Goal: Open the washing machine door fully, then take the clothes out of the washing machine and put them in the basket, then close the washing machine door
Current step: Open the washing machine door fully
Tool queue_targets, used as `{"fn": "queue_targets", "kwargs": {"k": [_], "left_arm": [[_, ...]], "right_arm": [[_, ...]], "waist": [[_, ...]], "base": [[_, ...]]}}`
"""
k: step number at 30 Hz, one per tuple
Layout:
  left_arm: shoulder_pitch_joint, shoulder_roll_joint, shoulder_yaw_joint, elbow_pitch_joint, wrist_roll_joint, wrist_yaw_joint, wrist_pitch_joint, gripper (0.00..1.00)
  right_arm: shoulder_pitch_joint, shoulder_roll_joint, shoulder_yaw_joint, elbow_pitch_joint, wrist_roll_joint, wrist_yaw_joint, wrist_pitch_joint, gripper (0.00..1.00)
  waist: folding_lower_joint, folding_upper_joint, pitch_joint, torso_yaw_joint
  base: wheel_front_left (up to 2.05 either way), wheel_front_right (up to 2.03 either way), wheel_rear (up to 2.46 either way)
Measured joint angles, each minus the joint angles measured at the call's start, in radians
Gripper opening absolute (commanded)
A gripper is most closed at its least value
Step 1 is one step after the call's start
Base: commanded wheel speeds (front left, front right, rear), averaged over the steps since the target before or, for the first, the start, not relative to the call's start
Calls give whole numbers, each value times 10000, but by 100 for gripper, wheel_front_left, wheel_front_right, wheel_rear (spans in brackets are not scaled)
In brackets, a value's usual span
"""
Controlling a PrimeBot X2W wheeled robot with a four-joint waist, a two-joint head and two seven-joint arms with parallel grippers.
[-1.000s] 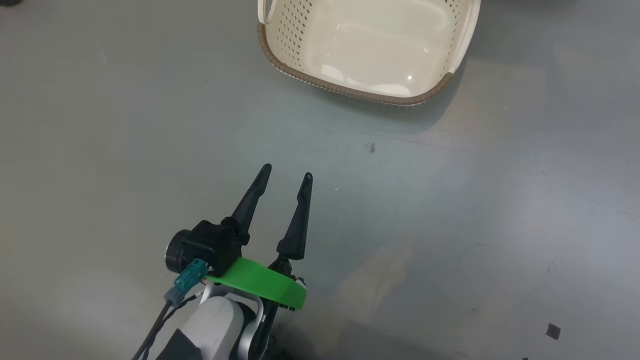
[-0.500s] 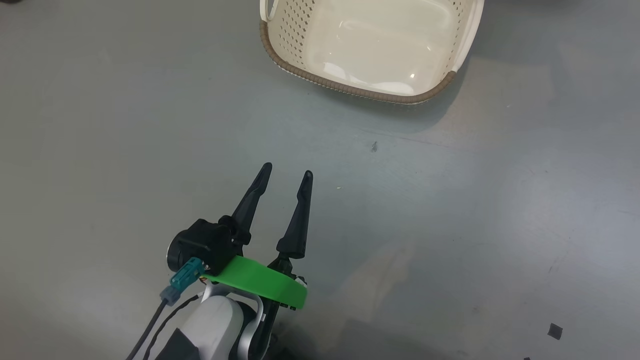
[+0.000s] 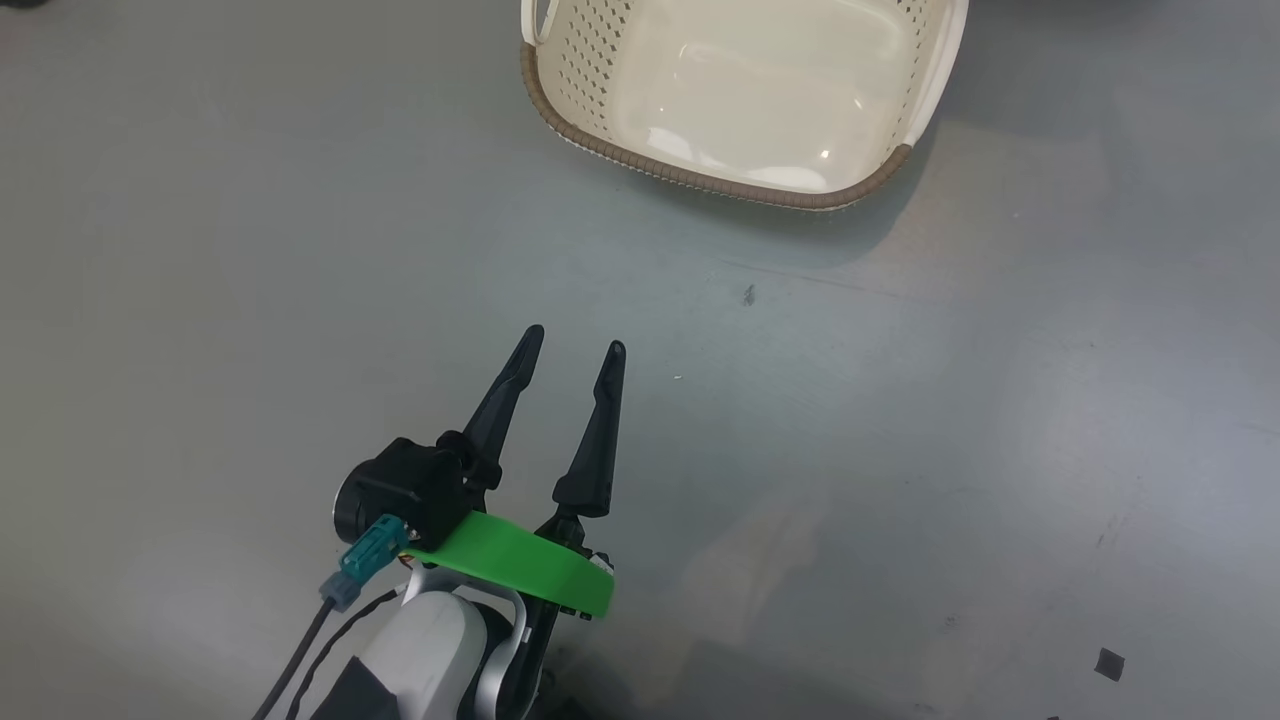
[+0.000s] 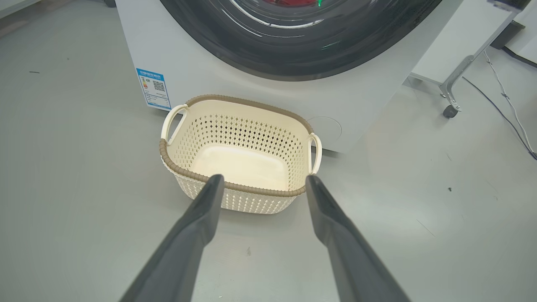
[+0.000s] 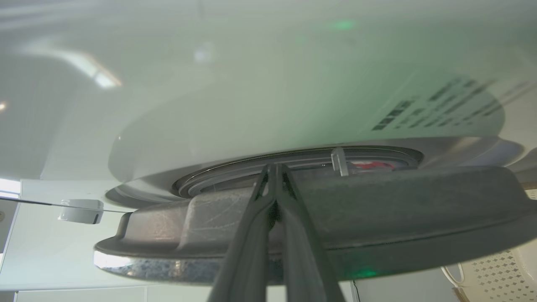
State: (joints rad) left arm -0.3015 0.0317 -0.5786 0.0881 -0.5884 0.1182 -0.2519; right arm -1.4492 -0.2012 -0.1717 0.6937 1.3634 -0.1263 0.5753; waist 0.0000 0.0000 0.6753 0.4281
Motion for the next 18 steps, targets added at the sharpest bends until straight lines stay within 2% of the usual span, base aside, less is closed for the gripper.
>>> {"fn": "queue_targets", "kwargs": {"k": [18], "left_arm": [[0,-2,-4,67,4,0,0,100]], "right_arm": [[45,-117,-56,742,-8,0,282,0]], "waist": [[0,0,-423,-21]], "base": [[0,0,0]]}}
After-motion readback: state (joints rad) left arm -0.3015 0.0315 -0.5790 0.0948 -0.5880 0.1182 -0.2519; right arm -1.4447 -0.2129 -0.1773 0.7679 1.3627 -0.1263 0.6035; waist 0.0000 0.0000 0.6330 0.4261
